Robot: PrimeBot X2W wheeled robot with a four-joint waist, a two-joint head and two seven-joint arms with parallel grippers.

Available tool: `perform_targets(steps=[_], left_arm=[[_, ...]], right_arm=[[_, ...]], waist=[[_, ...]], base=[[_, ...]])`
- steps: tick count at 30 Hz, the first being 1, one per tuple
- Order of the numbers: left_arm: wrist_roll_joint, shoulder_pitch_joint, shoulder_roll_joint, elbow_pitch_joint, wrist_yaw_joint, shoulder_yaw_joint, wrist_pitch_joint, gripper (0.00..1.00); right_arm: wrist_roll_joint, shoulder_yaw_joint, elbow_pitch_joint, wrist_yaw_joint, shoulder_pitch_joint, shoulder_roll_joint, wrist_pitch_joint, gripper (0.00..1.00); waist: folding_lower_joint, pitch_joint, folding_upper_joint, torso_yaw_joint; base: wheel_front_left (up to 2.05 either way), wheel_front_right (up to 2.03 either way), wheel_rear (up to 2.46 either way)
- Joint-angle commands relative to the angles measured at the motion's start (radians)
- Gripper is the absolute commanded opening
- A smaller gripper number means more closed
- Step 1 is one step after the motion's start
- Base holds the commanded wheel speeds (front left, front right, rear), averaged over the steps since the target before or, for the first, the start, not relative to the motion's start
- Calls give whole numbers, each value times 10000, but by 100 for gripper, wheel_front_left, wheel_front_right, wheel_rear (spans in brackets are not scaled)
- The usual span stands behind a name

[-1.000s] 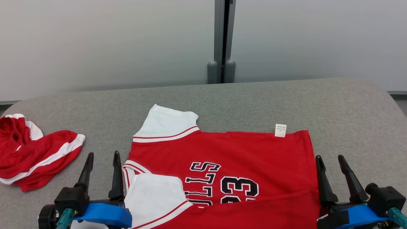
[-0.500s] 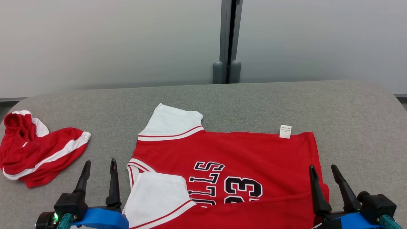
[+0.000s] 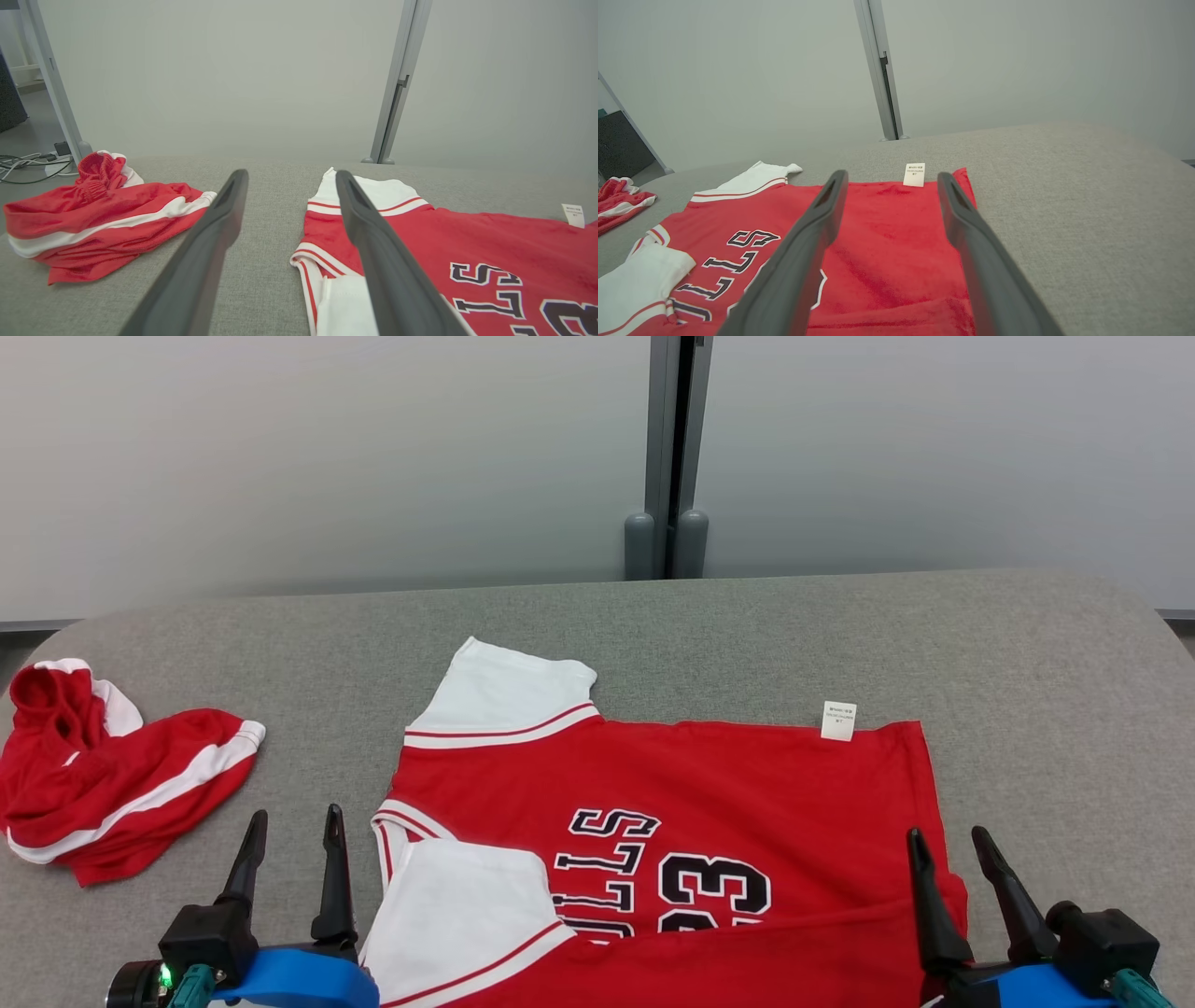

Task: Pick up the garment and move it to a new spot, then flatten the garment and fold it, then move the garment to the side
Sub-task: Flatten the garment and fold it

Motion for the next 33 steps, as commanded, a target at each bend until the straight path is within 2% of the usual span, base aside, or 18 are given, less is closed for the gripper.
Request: perform_targets(steps=[1,8,15,23,28,33], left_arm=[[69,-24,-10,42,-52,107,-47,100],[44,-921,65,223,-262,113,-45,100],[-297,-3376,441,1326,-453,-300,87,100],[-1235,-6448,1337,2900,-504,-1430,1285,100],[-2158,-7884,2037,3660,-508,-2489,2264,100],[-3037,-8887,2616,4381,-506,-3366,3162,100]], right_arm=[[-51,-39,95,5,30,14,-41,100],[-82,-426,522,5,-720,-321,22,100],[42,-383,785,5,-2501,-1152,1012,100],[268,177,1160,5,-4412,-1674,2289,100],[677,620,1331,5,-5229,-1608,2700,100],[902,1019,1522,5,-5806,-1420,2608,100]], waist=[[0,11,0,-1],[0,274,0,-47],[0,1134,0,-221],[0,2570,0,-779],[0,3414,0,-1174],[0,4047,0,-1556]], base=[[0,0,0],[0,0,0],[0,0,0],[0,0,0],[0,0,0],[0,0,0]])
